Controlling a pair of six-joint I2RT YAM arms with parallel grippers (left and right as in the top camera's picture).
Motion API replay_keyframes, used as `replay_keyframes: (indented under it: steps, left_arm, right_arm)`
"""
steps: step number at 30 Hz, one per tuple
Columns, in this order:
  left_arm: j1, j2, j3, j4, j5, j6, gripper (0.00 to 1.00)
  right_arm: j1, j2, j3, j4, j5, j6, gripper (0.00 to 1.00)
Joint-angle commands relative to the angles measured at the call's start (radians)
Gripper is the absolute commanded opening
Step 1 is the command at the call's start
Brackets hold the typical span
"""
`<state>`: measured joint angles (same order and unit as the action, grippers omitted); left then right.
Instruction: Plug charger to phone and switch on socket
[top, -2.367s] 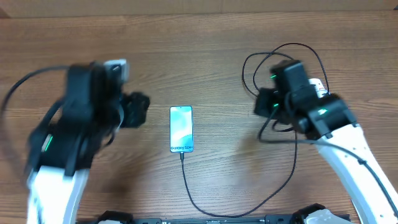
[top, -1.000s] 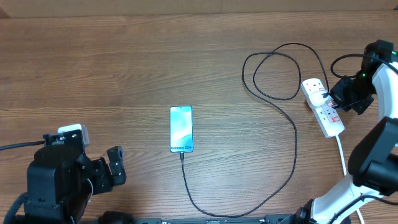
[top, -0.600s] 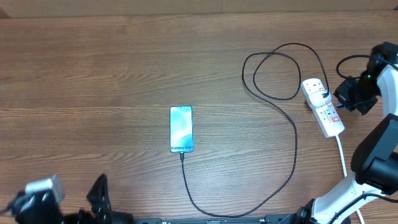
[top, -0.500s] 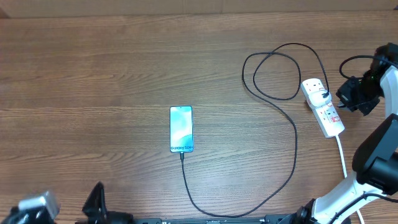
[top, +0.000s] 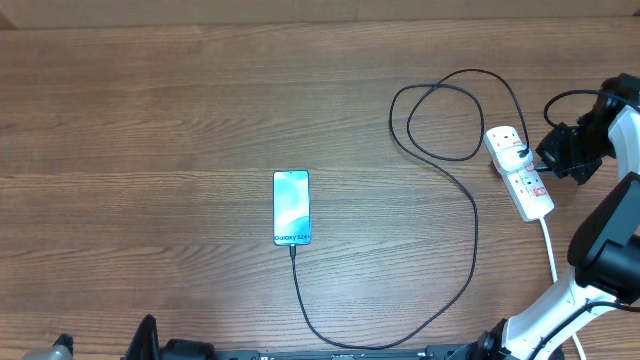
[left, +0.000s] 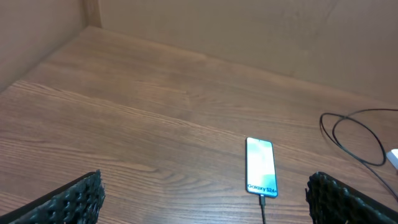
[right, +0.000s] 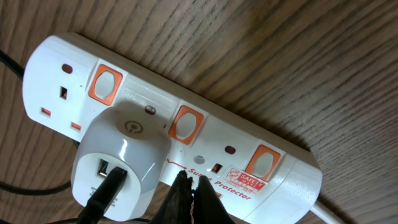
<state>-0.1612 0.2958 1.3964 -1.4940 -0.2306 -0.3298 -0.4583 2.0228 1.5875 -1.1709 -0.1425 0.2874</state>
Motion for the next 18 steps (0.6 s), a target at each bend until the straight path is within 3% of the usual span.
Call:
replay_keyframes:
  steps: [1,18]
  left_arm:
    - [0.002,-0.023,-0.008,0.003,-0.035,0.020,1.00]
    - [0.002,-0.030,-0.009,0.003,-0.035,0.019,1.00]
  right_arm:
    - [-0.002,0.012,0.018,0.009,-0.009,-0.008,0.04]
    - [-0.002,0.063,0.018,0.030,-0.010,-0.004,0.04]
